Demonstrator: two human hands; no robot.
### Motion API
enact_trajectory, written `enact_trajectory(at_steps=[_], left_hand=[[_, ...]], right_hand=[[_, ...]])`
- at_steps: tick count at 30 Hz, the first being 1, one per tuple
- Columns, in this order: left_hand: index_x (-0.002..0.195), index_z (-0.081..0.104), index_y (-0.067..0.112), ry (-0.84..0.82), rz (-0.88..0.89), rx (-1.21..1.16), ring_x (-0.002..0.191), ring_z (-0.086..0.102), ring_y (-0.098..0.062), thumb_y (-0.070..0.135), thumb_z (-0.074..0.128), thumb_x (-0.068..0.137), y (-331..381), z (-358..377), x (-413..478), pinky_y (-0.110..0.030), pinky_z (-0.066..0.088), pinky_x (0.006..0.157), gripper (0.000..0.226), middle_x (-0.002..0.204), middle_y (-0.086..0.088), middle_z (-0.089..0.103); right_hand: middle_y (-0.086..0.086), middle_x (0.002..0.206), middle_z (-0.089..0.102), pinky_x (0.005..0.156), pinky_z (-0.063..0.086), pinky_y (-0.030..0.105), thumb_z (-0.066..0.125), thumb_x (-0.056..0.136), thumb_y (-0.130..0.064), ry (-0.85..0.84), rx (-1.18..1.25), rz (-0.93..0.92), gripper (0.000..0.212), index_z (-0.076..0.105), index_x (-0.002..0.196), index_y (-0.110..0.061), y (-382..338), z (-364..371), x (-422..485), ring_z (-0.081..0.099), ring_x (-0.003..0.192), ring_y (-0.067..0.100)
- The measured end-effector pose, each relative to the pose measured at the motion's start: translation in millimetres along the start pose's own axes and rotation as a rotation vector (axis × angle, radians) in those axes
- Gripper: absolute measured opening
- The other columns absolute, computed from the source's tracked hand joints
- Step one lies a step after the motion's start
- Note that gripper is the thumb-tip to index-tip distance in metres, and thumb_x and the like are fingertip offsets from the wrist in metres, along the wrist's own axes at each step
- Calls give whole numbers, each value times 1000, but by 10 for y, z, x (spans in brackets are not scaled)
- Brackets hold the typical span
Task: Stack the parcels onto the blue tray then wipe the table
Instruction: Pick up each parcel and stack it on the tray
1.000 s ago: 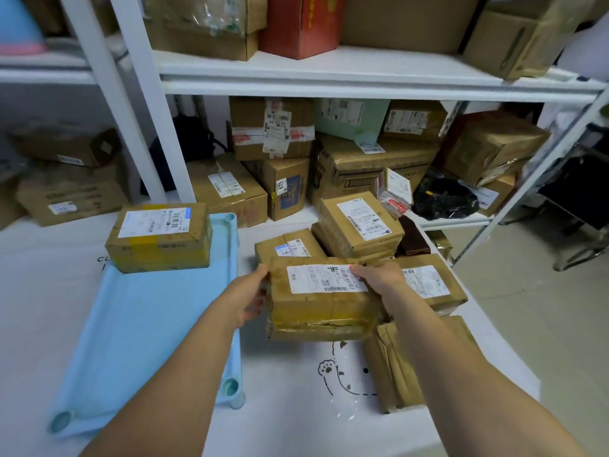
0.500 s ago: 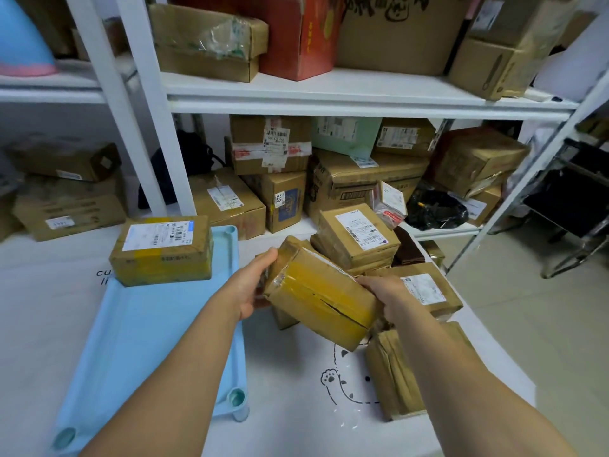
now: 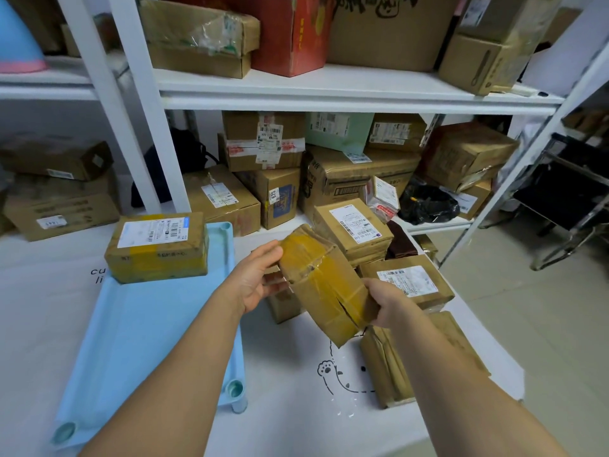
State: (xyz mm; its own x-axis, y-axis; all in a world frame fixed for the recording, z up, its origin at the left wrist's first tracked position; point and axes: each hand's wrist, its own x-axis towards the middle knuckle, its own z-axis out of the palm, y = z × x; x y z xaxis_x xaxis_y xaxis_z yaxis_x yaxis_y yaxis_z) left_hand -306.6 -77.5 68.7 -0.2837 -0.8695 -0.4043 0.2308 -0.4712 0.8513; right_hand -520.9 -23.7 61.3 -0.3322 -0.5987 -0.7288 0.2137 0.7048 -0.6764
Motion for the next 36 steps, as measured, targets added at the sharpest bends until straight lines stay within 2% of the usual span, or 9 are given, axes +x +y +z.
enact_trajectory(at_steps=[10,12,15,17,19,22,26,29,36], left_hand=[[116,52,21,236,-68,62,82,51,-15,49,46,93,29,102,49,-25,41,56,36,98,-2,56],[115,54,20,260,-47,89,88,50,-16,55,43,92,31,121,53,-25,44,65,43,103,-2,57],[124,50,25,239,26,122,118,50,-21,57,43,91,27,149,83,-43,39,103,47,127,0,54],[109,53,28,168,55,78,119,48,-22,53,48,91,32,182,77,-48,36,105,31,127,0,53],[97,50,29,89,79,-9,109,49,-22,45,56,89,39,226,57,-42,41,91,19,118,-2,54],[103,45,29,1,111,-80,99,51,-22,34,63,85,39,288,52,-42,42,83,25,107,-1,55],[127,35,33,-63,121,-51,99,56,-25,12,69,79,15,347,60,-39,48,76,63,114,-7,59],[138,32,31,-89,73,-16,109,56,-26,17,79,64,-41,351,83,-41,48,82,88,122,-7,59],[125,45,23,1,-47,-12,108,57,-27,34,75,73,-65,443,88,-50,45,95,61,109,-4,63]], right_hand=[[5,115,58,88,48,42,67,79,-50,-166,166,-97,55,53,123,-21,20,-138,-21,56,106,26],[5,109,60,83,47,40,67,81,-48,-173,143,-112,54,51,123,-19,12,-168,-62,57,99,24],[9,111,63,72,51,36,65,80,-55,-174,140,-108,59,53,123,-17,15,-215,-63,61,99,25],[12,114,67,74,55,36,66,76,-62,-172,163,-89,67,56,124,-17,31,-235,-40,65,102,27],[11,107,71,71,58,35,65,73,-66,-183,174,-89,70,61,121,-17,45,-255,-7,69,95,27],[6,87,73,47,52,24,60,79,-65,-229,199,-109,57,67,110,-17,46,-272,16,69,69,20],[-1,64,66,43,46,18,59,78,-60,-271,196,-103,40,68,80,-21,36,-249,-21,62,54,14],[0,61,63,42,42,17,55,79,-62,-285,148,-95,46,70,71,-19,15,-209,-58,61,55,17],[1,70,66,43,31,17,34,85,-73,-247,45,-85,60,64,87,-22,35,-213,-53,57,51,16]])
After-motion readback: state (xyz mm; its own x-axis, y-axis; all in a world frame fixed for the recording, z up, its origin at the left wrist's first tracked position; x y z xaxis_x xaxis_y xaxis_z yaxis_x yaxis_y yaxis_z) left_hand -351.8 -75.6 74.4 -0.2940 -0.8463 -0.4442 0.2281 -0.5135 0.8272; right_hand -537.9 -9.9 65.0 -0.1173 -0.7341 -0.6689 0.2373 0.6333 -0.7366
